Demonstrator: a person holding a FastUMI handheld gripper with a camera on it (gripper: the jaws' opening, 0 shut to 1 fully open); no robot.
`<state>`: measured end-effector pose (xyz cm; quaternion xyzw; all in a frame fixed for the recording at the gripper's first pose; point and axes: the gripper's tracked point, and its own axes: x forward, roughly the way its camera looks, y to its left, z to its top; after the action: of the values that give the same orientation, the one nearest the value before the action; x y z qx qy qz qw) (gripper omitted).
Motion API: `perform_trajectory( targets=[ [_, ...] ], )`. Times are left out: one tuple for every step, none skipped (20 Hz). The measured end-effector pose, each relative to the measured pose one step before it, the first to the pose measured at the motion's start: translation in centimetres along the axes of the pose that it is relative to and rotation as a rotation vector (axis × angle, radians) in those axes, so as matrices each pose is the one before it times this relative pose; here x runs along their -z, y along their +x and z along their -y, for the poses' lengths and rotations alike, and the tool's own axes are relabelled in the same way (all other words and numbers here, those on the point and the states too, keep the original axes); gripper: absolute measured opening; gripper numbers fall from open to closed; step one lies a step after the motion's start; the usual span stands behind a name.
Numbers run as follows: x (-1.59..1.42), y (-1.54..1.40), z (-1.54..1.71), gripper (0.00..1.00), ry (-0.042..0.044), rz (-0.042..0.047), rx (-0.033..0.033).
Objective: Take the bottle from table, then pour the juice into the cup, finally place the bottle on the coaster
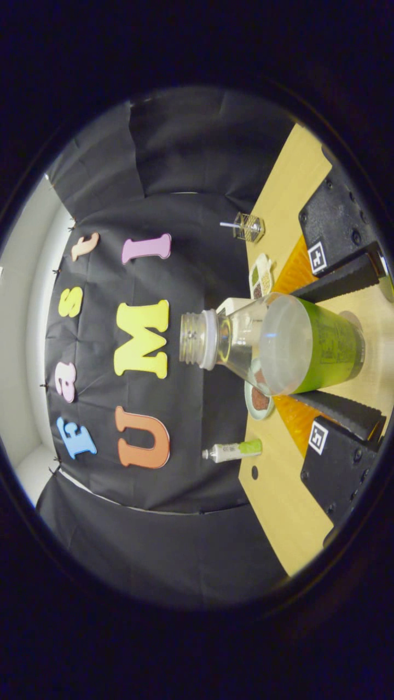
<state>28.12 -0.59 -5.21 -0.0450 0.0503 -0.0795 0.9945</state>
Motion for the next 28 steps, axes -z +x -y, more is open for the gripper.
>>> perform_trajectory(
  targets=[
    [0.371, 0.666, -0.014, 0.83, -0.00501, 0.00588, 0.00821],
    [0.389, 0.539, 0.012, 0.83, -0.00259, 0.00105, 0.00552],
    [0.578, 0.594, 0.035, 0.83, -0.00677, -0.00819, 0.00556],
    [0.421, 0.567, -0.048, 0.83, -0.00866, -0.0048, 0.00262],
    [0.355, 0.628, -0.044, 0.83, -0.00921, -0.00716, 0.00566],
    [0.465, 0.585, -0.05, 0.83, -0.01286, -0.01023, 0.00336],
    [0.432, 0.425, -0.11, 0.83, -0.0084, -0.00811, 0.00045],
    [0.348, 0.485, -0.095, 0.83, -0.01019, -0.00358, 0.00331],
    [0.427, 0.451, -0.01, 0.83, -0.00679, -0.00556, 0.00239],
    [0.588, 0.342, -0.058, 0.83, 0.00051, -0.00799, -0.00023],
    [0.493, 0.313, -0.006, 0.83, 0.00266, -0.01028, 0.00033],
    [0.709, 0.263, 0.089, 0.85, 0.01111, -0.01846, -0.00097],
    [0.374, 0.057, -0.056, 0.86, 0.01033, -0.00804, -0.00517],
    [0.022, -0.298, -0.082, 0.87, 0.00785, 0.00647, -0.00399],
    [-0.108, 0.119, 0.124, 0.89, 0.00444, 0.0076, -0.00147],
    [-0.248, -0.334, 0.135, 0.9, 0.0073, 0.00883, 0.00524],
    [-0.068, 0.01, 0.252, 0.96, 0.00016, 0.00601, 0.0076],
    [-0.419, -0.482, -0.05, 1.0, -0.00421, 0.0075, -0.00278],
    [-0.235, 0.01, 0.149, 1.0, -0.00764, 0.00828, 0.00475],
    [-0.408, -0.358, 0.255, 1.0, -0.01045, 0.00801, 0.00856],
    [-0.457, -0.443, 0.017, 1.0, -0.0098, 0.00702, 0.00471],
    [-0.368, -0.361, -0.021, 1.0, -0.00567, 0.00391, -0.00069],
    [-0.272, -0.392, -0.117, 1.0, -0.00169, 0.0042, -0.00705],
    [-0.564, -0.515, -0.289, 1.0, -0.00193, 0.00684, -0.01466],
    [-0.442, -0.486, -0.074, 1.0, -0.00383, 0.00106, -0.00495],
    [-0.628, -0.636, 0.161, 1.0, -0.0064, 0.00455, -0.0016],
    [-0.771, -0.697, 0.059, 1.0, -0.00424, 0.00908, -0.00043],
    [-0.954, -0.77, 0.118, 1.0, 0.00445, 0.01689, 0.00069]
  ],
)
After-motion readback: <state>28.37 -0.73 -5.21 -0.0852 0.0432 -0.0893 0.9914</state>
